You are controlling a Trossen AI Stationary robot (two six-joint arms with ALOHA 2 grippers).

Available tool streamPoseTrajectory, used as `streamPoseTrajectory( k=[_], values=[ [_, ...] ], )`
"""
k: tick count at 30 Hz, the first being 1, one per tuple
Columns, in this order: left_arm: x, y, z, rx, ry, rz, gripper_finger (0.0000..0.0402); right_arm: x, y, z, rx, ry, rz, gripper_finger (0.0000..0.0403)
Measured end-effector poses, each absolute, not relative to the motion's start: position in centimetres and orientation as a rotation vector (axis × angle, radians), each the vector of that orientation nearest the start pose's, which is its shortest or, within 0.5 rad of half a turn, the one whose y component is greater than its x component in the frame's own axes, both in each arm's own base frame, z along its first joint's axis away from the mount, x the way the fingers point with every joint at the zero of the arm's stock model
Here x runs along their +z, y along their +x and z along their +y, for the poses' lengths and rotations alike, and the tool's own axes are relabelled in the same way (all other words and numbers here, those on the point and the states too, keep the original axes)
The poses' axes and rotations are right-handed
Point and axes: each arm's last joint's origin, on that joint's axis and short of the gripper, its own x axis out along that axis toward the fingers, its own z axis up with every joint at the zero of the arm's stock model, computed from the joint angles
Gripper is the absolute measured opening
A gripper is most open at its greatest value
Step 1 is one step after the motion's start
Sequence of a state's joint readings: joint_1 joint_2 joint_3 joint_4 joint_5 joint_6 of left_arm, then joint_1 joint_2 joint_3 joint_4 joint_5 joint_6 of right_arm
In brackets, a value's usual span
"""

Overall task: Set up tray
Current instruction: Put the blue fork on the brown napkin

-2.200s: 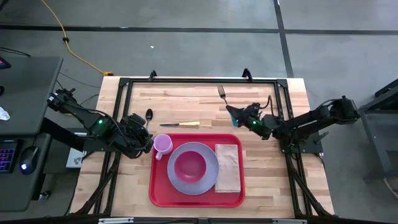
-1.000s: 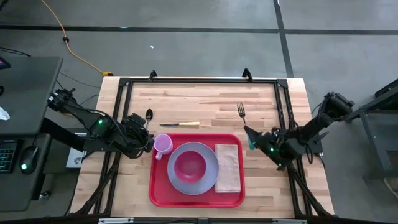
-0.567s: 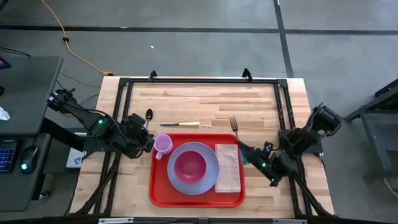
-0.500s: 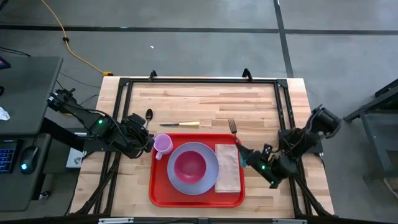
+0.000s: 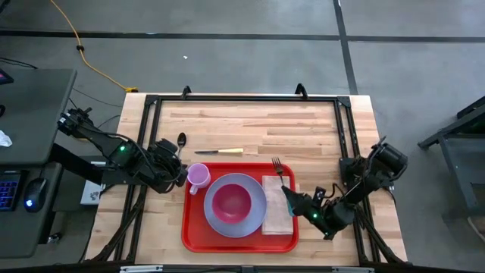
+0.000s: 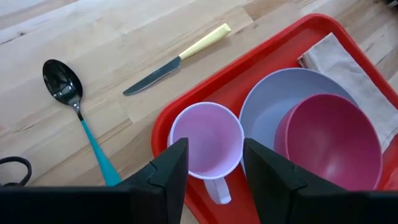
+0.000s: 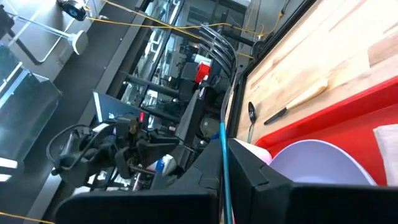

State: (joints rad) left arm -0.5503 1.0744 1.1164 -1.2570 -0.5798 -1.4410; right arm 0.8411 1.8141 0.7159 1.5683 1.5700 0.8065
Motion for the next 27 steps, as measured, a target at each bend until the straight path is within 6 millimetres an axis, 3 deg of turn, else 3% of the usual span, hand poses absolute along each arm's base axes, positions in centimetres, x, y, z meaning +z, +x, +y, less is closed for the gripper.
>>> streamPoseTrajectory(
  k=[14, 27],
  values=[
    [32.5, 16.2, -8.1, 0.574, -0.653, 0.718, 0.0184, 19.1, 22.3, 20.7, -0.63, 1.182, -0.45, 0.0],
    [36.0, 19.6, -9.3, 0.334, -0.468, 0.323, 0.0184, 19.1, 22.4, 20.6, -0.635, 1.178, -0.452, 0.0]
  ],
)
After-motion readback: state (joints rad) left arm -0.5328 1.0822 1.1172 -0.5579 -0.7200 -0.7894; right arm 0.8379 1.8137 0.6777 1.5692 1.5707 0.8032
